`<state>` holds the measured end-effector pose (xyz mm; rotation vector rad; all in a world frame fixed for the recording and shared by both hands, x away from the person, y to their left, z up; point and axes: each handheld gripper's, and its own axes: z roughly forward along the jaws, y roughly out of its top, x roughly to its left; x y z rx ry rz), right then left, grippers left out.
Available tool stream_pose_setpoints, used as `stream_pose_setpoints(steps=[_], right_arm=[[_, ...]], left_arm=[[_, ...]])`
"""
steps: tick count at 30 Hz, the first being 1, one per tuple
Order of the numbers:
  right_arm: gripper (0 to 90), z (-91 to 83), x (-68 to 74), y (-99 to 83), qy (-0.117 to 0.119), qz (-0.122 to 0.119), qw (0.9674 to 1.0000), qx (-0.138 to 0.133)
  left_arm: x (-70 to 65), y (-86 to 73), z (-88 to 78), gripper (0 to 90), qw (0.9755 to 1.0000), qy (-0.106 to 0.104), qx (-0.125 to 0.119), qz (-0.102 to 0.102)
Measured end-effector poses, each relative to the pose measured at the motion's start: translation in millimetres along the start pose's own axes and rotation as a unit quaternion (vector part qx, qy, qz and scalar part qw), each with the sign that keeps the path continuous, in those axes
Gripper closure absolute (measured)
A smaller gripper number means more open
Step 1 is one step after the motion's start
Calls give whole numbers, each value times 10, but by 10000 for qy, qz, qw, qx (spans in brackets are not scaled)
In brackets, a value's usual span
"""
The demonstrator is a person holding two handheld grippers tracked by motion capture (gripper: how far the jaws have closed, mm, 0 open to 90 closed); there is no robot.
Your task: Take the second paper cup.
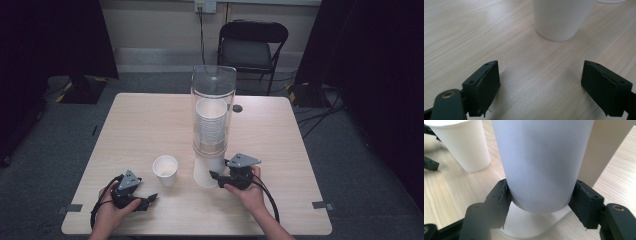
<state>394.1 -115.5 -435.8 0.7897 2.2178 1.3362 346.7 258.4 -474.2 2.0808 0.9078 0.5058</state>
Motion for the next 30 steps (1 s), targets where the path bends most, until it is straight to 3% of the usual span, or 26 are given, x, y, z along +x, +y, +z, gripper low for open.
stream_pose_setpoints(steps=[11, 26, 30], right_arm=[[367, -95, -56, -108, 31, -189, 9994, 280], [367, -239, -203, -237, -93, -190, 9988, 441], [366, -277, -280, -285, -193, -73, 9988, 453]], left_arm=[[0, 0, 0, 150, 10000, 0, -3, -1], [-1, 0, 0, 150, 10000, 2, -2, -3], [-1, -1, 1, 150, 10000, 5, -9, -5]])
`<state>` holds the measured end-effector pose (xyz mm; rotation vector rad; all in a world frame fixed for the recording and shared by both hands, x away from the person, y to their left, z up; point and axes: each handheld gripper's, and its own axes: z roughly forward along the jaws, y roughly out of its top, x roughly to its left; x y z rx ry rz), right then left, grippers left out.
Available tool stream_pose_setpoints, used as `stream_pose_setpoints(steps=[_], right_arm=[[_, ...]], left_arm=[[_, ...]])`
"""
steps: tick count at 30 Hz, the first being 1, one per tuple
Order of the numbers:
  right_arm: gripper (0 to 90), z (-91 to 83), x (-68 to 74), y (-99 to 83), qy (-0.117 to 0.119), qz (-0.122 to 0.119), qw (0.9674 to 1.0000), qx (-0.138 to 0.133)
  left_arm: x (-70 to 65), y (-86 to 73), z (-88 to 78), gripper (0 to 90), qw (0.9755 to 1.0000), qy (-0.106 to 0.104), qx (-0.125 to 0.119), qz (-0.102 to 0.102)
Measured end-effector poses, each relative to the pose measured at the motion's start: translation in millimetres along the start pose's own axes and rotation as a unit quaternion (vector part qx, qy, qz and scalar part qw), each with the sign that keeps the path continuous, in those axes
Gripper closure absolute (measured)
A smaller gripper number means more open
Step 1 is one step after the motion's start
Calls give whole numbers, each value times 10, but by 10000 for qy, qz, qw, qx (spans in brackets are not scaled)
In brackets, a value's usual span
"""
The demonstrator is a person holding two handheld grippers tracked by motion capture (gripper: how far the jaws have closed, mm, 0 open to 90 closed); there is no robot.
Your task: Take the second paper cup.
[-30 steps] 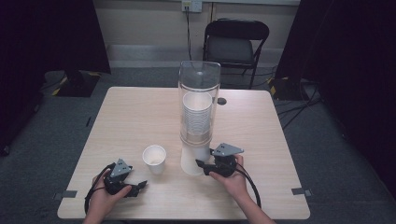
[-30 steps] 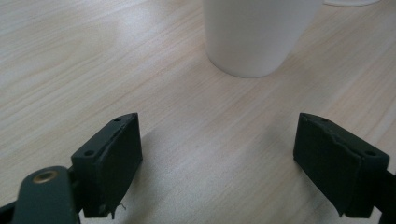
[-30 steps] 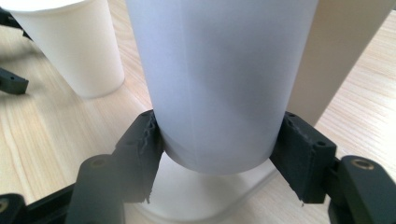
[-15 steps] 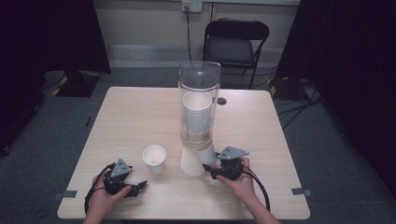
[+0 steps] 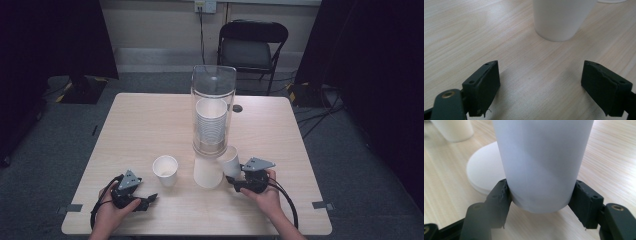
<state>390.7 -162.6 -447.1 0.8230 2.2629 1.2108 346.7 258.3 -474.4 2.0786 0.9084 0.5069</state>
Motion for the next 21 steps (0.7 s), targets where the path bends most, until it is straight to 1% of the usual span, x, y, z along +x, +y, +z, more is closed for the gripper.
stream_pose_setpoints(steps=[6, 7, 8, 9, 10, 11, 12, 14, 16, 19, 21], right_arm=[[366, -26, -61, -51, -62, 107, 9999, -22], [367, -28, -68, -63, -47, 153, 9999, -47], [366, -35, -79, -80, -35, 209, 9998, -49], [366, -47, -92, -92, -49, 230, 9997, -25], [366, -64, -102, -94, -67, 221, 9997, -58], [366, -73, -109, -91, -59, 220, 9997, -104], [366, -87, -114, -88, -53, 254, 9996, -126], [366, -112, -119, -85, -50, 230, 9996, -139], [366, -136, -118, -98, -40, 187, 9997, -137], [366, -191, -124, -115, 47, 147, 9995, -260], [366, -232, -131, -127, 93, 115, 9994, -315]], left_arm=[[-3, 0, -2, 152, 10000, 3, 10, 1], [4, 2, -9, 155, 10000, 35, 28, 84], [-7, -3, -7, 156, 10000, -7, -3, 36], [-17, -6, -11, 160, 10000, -32, 2, 42], [-20, -8, -15, 161, 10000, -39, 8, 84], [-35, -8, -20, 162, 10000, -53, 35, 74], [-53, -11, -20, 162, 9999, -96, 13, 74], [-94, -7, -27, 164, 9997, -217, -18, 78], [-153, 5, -51, 172, 9992, -366, 37, 133], [-268, 53, -112, 172, 9984, -502, -91, 228], [-336, 94, -142, 172, 9976, -632, -211, 199]])
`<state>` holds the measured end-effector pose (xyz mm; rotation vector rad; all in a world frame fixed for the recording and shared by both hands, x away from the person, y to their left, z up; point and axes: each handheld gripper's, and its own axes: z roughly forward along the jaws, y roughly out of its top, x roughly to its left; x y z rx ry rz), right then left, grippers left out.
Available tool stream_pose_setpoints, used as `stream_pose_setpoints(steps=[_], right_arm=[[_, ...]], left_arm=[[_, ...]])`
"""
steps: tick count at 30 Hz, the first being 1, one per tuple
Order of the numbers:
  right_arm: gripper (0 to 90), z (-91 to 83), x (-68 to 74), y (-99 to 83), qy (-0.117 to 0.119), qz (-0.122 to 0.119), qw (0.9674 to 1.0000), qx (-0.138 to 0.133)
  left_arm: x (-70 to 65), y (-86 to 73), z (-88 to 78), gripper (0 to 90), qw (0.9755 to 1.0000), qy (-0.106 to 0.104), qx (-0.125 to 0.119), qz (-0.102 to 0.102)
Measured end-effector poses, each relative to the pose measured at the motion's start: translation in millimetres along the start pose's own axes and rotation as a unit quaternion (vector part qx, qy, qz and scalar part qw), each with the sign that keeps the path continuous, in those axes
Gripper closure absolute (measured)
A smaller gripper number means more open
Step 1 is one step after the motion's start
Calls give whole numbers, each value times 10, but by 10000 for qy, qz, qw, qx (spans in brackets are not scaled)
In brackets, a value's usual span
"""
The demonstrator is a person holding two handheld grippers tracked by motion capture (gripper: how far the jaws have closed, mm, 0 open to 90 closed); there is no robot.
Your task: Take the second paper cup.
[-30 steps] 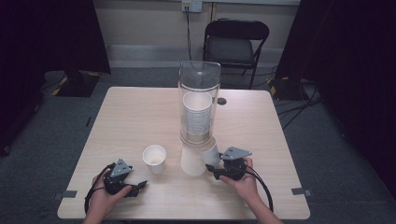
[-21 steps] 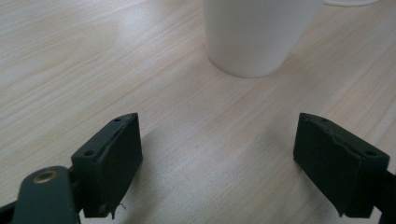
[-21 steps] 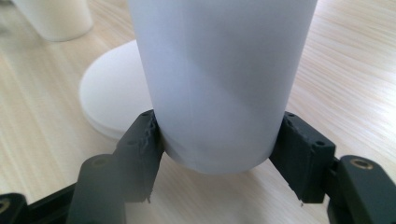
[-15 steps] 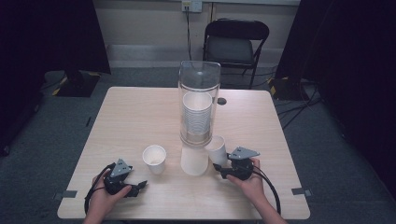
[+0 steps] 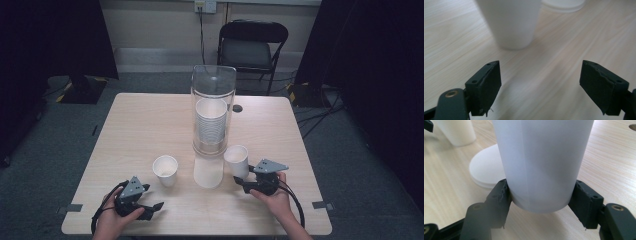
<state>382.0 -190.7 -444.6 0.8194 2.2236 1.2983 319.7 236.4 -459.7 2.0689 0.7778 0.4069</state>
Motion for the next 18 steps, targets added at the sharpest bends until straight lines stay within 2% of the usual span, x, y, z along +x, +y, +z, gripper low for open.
stream_pose_setpoints(steps=[4, 7, 10, 13, 15, 18], right_arm=[[366, -83, 1, -45, 4, -22, 10000, -72], [365, -108, -1, -112, 65, 48, 10000, -47], [365, -105, 30, -114, 164, -69, 9998, -86], [364, -80, 67, -115, 262, -127, 9996, -64], [364, -55, 87, -124, 335, -151, 9993, -10], [363, -49, 107, -111, 484, -234, 9985, -104]], left_arm=[[-206, 142, 1, 173, 9994, -316, 20, 156], [-317, 225, 19, 173, 9985, -494, 60, 231], [-491, 355, 66, 179, 9968, -734, 14, 329], [-621, 489, 121, 180, 9951, -873, -32, 460], [-721, 591, 188, 180, 9933, -1031, -82, 510], [-836, 716, 320, 172, 9915, -1167, -154, 552]])
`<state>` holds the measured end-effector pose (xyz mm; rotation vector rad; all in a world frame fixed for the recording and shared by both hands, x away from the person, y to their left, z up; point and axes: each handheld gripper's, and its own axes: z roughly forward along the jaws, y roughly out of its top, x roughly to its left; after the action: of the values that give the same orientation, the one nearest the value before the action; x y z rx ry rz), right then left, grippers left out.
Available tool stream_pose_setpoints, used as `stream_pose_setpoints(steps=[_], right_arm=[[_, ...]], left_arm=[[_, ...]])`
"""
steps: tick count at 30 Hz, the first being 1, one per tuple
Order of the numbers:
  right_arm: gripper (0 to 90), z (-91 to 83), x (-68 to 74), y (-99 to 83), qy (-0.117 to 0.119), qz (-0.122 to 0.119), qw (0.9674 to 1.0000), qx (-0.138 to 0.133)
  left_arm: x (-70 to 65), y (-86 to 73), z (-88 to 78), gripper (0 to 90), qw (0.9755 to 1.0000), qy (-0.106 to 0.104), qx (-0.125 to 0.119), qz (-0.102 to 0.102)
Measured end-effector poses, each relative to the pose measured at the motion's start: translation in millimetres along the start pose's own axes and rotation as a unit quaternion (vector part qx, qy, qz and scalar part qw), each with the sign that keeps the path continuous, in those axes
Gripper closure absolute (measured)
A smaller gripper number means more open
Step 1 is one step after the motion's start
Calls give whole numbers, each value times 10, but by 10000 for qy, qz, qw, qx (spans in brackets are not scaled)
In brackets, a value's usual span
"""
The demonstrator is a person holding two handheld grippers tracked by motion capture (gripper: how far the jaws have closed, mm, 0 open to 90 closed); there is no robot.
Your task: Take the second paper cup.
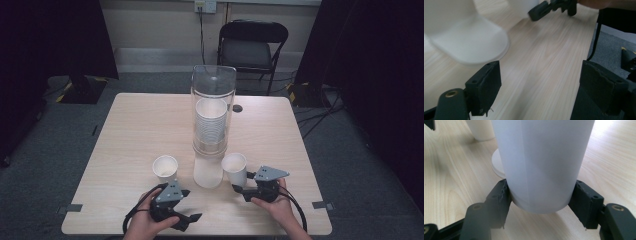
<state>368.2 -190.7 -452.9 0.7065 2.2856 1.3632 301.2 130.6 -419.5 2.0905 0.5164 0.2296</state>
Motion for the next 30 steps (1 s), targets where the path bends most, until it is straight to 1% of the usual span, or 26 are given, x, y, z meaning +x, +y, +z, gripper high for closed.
stream_pose_setpoints(steps=[1, 2, 4, 6, 9, 11, 12, 13, 14, 15, 16, 17, 19, 20, 21, 22, 24, 25, 27, 30], right_arm=[[364, -1, 5, 6, -3, -37, 10000, 6], [363, 1, 8, 6, 48, -46, 10000, 2], [363, 4, 14, 0, 59, -94, 9999, 45], [363, 9, 16, -4, 148, -112, 9998, 51], [363, 14, 34, 1, 299, -213, 9993, 43], [362, 32, 48, -4, 381, -256, 9989, 133], [362, 38, 53, -8, 404, -277, 9986, 178], [361, 49, 60, -14, 420, -316, 9983, 254], [361, 57, 64, -18, 452, -319, 9981, 283], [361, 64, 67, -21, 471, -351, 9978, 301], [360, 70, 70, -21, 482, -364, 9977, 317], [360, 77, 73, -22, 496, -359, 9976, 328], [358, 90, 79, -20, 494, -342, 9975, 380], [357, 100, 80, -19, 492, -345, 9973, 420], [356, 106, 81, -17, 487, -374, 9972, 434], [356, 109, 84, -15, 479, -356, 9972, 453], [352, 115, 80, -13, 437, -317, 9974, 486], [347, 114, 75, -13, 428, -298, 9975, 470], [292, 111, 62, -14, 401, -207, 9979, 471], [266, 108, 46, -19, 370, -167, 9978, 524]], left_arm=[[-8, 42, 50, 170, 10000, 6, 8, 12], [-9, 82, 103, 170, 10000, 6, -23, 41], [-2, 161, 208, 170, 10000, 24, 6, 48], [14, 229, 326, 170, 10000, 59, -57, 55], [57, 311, 495, 167, 9998, 121, -160, -77], [84, 355, 594, 162, 9996, 124, -225, -103], [98, 377, 645, 163, 9995, 173, -247, -72], [103, 393, 666, 163, 9995, 205, -217, -40], [113, 409, 694, 163, 9995, 211, -251, 22], [118, 418, 722, 163, 9993, 200, -308, 0], [120, 430, 735, 163, 9994, 234, -266, -6], [122, 437, 756, 163, 9993, 195, -306, -3], [120, 449, 779, 165, 9994, 168, -303, -16], [116, 449, 791, 167, 9994, 159, -296, -32], [114, 454, 791, 167, 9996, 191, -209, -19], [120, 451, 801, 167, 9996, 176, -233, 13], [123, 447, 802, 168, 9996, 196, -181, 13], [126, 447, 796, 168, 9997, 203, -102, 27], [129, 441, 803, 170, 9997, 161, -158, 25], [133, 445, 813, 170, 9998, 154, -127, 75]])
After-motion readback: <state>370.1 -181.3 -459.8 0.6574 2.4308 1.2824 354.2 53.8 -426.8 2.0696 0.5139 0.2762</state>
